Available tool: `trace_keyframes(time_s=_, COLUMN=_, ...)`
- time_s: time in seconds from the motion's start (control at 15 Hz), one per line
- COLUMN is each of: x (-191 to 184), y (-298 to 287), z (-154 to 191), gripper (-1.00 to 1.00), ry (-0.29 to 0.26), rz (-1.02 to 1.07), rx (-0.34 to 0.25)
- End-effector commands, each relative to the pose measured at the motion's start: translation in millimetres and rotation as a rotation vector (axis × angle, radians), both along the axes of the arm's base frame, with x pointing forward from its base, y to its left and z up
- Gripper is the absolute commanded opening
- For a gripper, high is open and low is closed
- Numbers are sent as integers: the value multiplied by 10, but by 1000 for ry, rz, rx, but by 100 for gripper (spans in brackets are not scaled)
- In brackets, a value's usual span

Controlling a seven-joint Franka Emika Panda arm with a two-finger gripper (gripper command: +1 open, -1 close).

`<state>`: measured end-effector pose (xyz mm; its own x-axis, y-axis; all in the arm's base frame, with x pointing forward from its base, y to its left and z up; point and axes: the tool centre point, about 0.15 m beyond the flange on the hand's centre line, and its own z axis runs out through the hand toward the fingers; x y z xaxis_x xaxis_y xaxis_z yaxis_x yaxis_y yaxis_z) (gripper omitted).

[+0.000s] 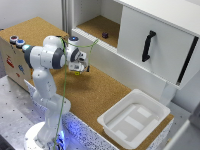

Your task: Place the yellow object on top of the drawer

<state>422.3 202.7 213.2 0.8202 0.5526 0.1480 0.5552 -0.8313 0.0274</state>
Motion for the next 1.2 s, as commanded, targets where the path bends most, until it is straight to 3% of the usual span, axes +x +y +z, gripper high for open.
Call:
trace_keyframes(time_s=0.0, x=86, y=-24, z=11, gripper=-100, ry=7, rz=-32, rx=-81)
trace_keyframes(time_s=0.6, x=-67, y=116, z=924, gripper=-100, ry=-94, rz=23, rx=-69)
trace_keyframes(time_s=0.67, x=-109, y=232, z=1071, gripper=-100, ry=-73, rz=86, rx=-43)
trace_keyframes(time_s=0.8, x=-198, y=425, z=1373, gripper=-100, ry=-90, rz=180, rx=-36)
trace_keyframes(time_s=1.13, x=-529, y=799, z=2285, gripper=-100, ry=-166, rz=350, rx=19)
